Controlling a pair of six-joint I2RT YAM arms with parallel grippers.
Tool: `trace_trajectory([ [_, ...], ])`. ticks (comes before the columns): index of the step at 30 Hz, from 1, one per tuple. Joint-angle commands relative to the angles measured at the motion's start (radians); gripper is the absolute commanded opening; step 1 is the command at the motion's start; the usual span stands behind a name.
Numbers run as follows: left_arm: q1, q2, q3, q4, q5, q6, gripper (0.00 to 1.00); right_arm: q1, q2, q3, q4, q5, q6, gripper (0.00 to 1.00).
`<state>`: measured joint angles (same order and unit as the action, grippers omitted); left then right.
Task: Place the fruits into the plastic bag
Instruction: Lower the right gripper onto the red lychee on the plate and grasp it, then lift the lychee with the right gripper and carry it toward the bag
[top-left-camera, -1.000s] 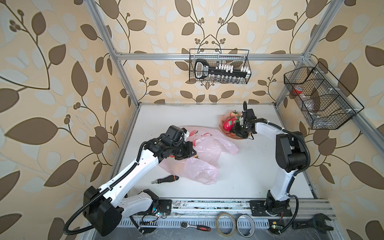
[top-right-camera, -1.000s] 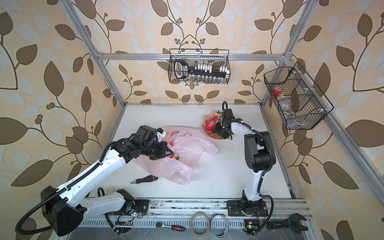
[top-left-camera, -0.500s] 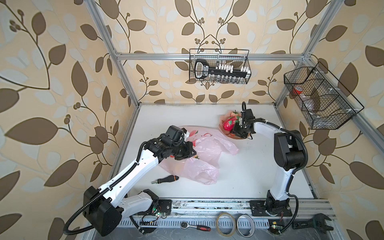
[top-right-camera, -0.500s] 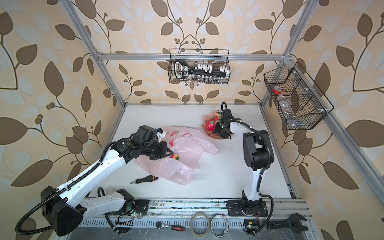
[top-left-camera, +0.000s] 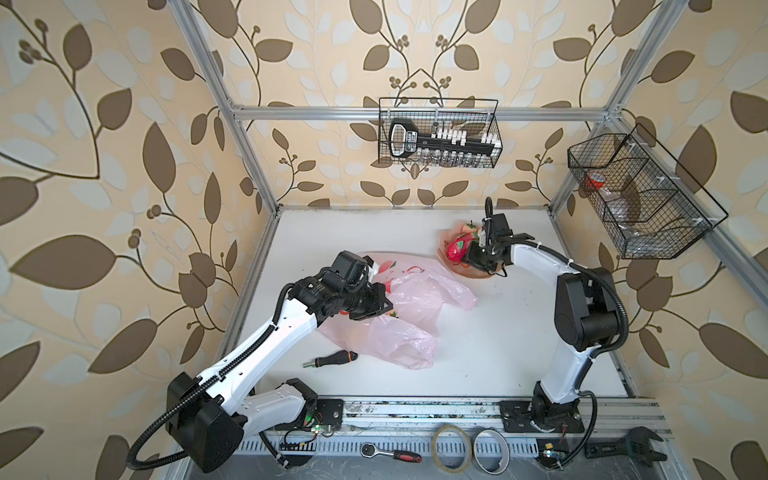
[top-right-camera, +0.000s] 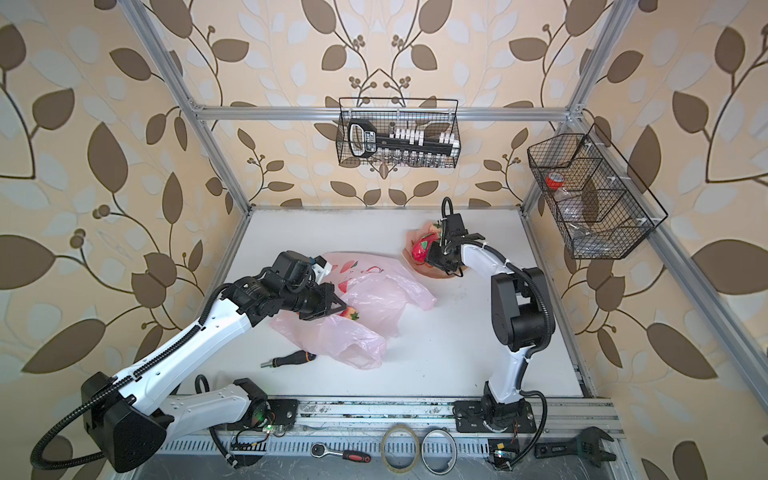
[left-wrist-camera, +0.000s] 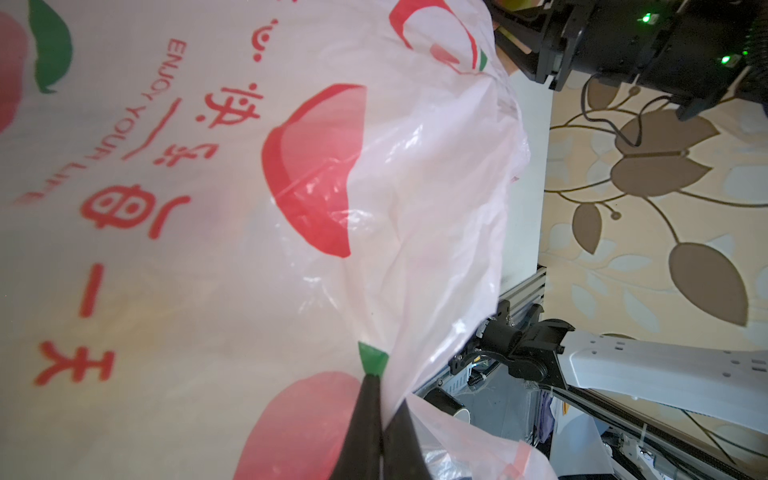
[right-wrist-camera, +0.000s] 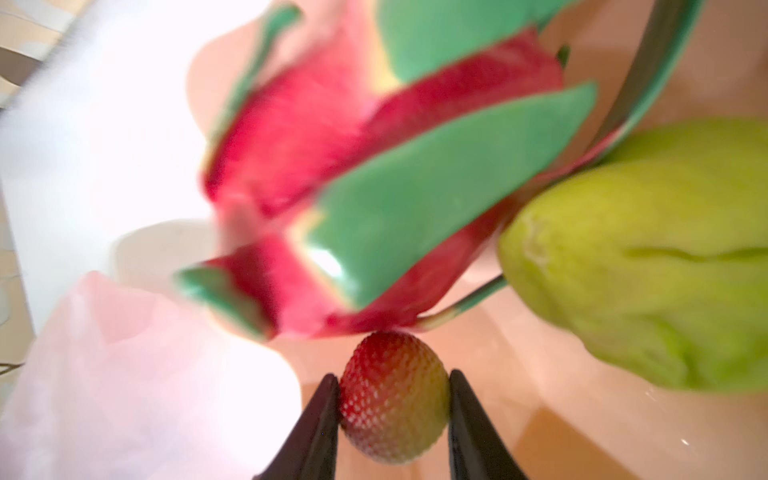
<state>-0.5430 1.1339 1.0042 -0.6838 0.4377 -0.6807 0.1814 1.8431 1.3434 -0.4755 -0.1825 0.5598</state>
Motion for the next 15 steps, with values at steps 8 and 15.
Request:
trace_trajectory([
  [8, -0.003, -0.025, -0.013, 0.017, 0.003, -0.005, 0.00, 0.000, -0.116, -0.049, -0.047, -0.010, -0.026, 0.28],
  [15, -0.002, -0.024, -0.016, 0.025, 0.006, -0.010, 0.00, -0.001, -0.207, -0.096, -0.046, -0.030, -0.014, 0.27],
])
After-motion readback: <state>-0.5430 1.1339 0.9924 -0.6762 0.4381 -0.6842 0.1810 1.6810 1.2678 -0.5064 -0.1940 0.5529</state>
